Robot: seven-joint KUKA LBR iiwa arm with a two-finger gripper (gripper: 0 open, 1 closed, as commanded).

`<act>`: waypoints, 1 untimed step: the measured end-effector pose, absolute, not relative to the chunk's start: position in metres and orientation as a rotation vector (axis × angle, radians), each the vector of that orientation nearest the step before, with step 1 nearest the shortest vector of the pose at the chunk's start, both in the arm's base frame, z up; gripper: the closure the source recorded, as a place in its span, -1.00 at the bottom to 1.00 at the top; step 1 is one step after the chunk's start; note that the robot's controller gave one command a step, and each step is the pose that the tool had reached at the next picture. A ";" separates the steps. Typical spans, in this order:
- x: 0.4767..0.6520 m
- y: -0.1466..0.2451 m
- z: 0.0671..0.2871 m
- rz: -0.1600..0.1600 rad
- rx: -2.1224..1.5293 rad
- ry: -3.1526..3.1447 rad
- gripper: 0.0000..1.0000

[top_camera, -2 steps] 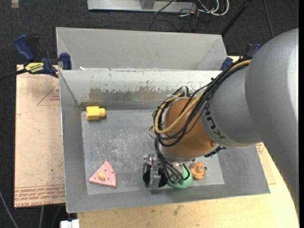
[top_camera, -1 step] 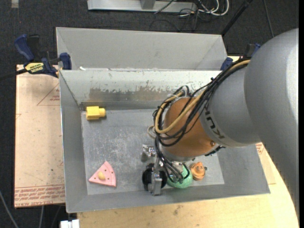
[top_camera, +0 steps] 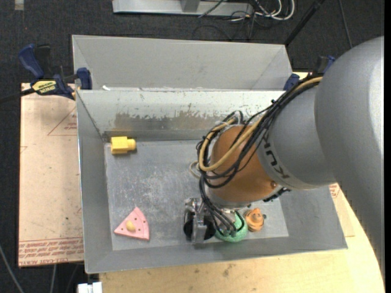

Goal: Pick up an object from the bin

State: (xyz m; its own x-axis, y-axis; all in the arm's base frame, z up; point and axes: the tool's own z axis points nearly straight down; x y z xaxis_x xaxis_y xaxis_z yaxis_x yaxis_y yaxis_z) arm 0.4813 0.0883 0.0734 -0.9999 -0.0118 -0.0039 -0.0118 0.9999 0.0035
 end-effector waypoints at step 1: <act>0.481 0.088 0.073 0.006 -0.019 3.138 1.00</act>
Offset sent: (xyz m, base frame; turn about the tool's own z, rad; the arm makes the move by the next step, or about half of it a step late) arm 0.0190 0.0090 0.0013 -0.0299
